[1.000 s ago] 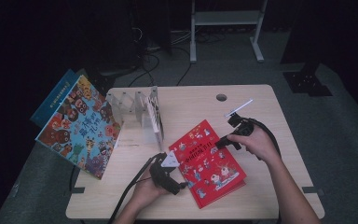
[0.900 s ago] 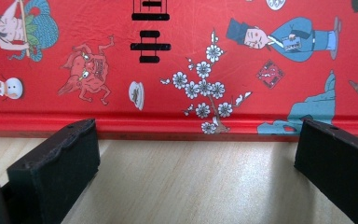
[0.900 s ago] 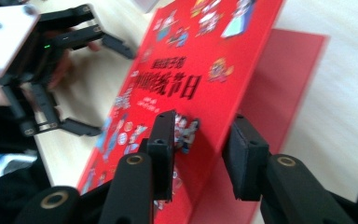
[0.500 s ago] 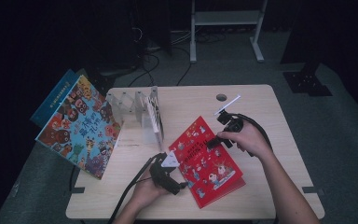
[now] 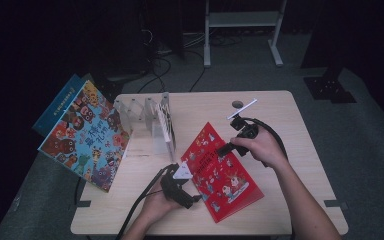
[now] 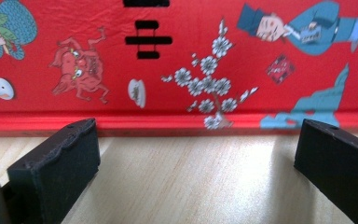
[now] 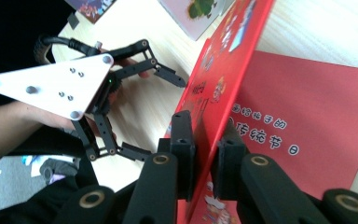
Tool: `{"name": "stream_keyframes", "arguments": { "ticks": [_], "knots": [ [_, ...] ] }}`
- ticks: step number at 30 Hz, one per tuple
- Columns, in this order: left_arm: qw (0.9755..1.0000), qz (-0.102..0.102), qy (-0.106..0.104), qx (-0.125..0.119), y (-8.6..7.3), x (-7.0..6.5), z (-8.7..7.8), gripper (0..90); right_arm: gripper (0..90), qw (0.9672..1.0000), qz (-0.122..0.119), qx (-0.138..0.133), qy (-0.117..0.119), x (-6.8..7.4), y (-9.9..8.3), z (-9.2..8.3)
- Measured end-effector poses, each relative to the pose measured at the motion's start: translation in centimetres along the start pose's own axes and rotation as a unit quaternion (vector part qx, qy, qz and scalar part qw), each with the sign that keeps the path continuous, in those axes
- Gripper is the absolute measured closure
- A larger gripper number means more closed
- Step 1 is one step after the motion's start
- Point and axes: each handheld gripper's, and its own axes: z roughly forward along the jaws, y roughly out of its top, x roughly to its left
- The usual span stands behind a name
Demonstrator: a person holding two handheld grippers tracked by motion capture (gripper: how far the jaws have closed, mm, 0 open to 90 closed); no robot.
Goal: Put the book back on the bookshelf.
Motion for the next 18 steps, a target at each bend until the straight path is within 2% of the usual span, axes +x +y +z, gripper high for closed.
{"name": "stream_keyframes", "arguments": {
  "ticks": [11,18],
  "knots": [
    [1.0000,-0.002,0.000,-0.003,0.0,0.0,0.0,0.0,86.3,0.9990,-0.023,-0.026,-0.028,1.6,-0.2,-1.2],
    [1.0000,-0.002,0.000,-0.002,0.0,0.0,0.0,0.0,87.7,0.9963,-0.047,-0.062,-0.037,2.4,-0.6,-2.4]
  ]
}}
